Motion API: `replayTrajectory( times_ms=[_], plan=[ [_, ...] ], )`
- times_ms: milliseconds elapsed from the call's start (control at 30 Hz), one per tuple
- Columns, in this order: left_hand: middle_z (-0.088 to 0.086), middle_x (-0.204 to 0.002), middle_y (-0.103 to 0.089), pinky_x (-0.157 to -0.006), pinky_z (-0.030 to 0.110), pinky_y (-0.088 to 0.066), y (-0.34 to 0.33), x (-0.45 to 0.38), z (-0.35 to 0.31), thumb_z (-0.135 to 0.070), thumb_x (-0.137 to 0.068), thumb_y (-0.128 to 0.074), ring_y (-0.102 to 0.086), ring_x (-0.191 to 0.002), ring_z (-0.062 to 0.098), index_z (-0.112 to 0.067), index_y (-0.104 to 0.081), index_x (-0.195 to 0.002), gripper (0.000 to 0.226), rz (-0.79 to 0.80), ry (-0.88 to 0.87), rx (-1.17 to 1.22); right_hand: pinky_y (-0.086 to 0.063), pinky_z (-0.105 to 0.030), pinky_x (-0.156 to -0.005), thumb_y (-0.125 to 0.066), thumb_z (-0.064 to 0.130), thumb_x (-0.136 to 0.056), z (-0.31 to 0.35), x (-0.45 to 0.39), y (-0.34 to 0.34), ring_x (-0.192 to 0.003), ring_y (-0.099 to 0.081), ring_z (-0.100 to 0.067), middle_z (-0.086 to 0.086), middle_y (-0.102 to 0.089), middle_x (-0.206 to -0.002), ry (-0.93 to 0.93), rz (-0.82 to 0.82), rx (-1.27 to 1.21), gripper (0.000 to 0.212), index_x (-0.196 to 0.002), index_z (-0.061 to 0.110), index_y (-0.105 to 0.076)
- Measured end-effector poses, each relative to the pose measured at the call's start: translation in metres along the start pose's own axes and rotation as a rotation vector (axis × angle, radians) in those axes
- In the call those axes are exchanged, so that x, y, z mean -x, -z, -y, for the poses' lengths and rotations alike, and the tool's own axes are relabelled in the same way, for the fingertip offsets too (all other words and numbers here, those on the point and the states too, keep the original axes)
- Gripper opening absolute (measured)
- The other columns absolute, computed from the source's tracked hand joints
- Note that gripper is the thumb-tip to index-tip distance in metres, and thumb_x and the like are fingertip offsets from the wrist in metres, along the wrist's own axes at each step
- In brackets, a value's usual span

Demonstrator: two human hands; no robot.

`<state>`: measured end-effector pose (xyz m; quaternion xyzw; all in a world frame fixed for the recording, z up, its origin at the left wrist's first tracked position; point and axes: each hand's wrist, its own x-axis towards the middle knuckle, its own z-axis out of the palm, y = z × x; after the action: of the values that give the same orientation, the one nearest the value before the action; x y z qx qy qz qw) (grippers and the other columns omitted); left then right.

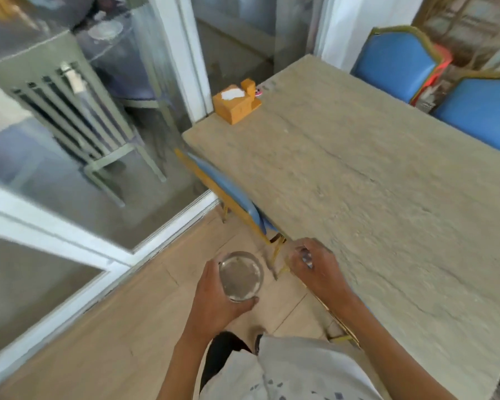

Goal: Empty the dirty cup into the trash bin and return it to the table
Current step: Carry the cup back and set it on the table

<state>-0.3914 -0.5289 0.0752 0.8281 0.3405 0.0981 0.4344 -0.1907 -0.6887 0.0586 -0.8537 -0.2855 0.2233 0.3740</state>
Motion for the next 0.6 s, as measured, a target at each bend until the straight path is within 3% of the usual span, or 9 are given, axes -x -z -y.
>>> replayTrajectory(
  times_ms=[67, 267, 433, 600],
  plan=[
    [-0.017, -0.127, -0.048, -0.092, 0.023, -0.046, 0.002, -0.032, -0.004, -0.057, -0.048, -0.092, -0.05, -0.116, 0.003, -0.039, -0.035, -0.134, 0.105, 0.054, -0.051, -0.028, -0.059, -0.039, -0.079, -0.063, 0.017, -0.096, -0.005, -0.014, 0.0, -0.093, -0.066, -0.015, 0.0, -0.066, -0.11, -0.053, -0.03, 0.004, 0.018, -0.113, 0.018, -0.069],
    [-0.019, -0.131, -0.05, -0.096, 0.032, -0.051, 0.006, -0.141, -0.016, -0.058, -0.05, -0.09, -0.051, -0.119, 0.002, -0.035, -0.036, -0.139, 0.107, 0.288, -0.216, -0.063, -0.054, -0.037, -0.09, -0.062, 0.023, -0.102, -0.025, -0.058, -0.006, -0.11, -0.066, -0.025, -0.008, -0.063, -0.126, -0.316, -0.106, 0.04, 0.029, -0.129, 0.013, -0.064],
    [-0.018, -0.128, -0.048, -0.092, 0.02, -0.047, 0.012, -0.225, -0.031, -0.056, -0.05, -0.091, -0.048, -0.115, 0.0, -0.033, -0.036, -0.139, 0.106, 0.49, -0.38, -0.074, -0.048, -0.032, -0.085, -0.066, 0.027, -0.1, -0.028, -0.093, -0.012, -0.109, -0.066, -0.028, -0.013, -0.064, -0.129, -0.542, -0.241, 0.035, 0.036, -0.131, 0.009, -0.062],
    [-0.017, -0.126, -0.044, -0.089, 0.013, -0.038, 0.013, -0.299, -0.043, -0.056, -0.052, -0.09, -0.045, -0.112, 0.001, -0.03, -0.034, -0.141, 0.108, 0.645, -0.517, -0.097, -0.05, -0.04, -0.099, -0.07, 0.032, -0.096, -0.029, -0.121, -0.022, -0.125, -0.061, -0.031, -0.015, -0.06, -0.14, -0.772, -0.313, 0.004, 0.055, -0.143, 0.01, -0.053]
  ],
)
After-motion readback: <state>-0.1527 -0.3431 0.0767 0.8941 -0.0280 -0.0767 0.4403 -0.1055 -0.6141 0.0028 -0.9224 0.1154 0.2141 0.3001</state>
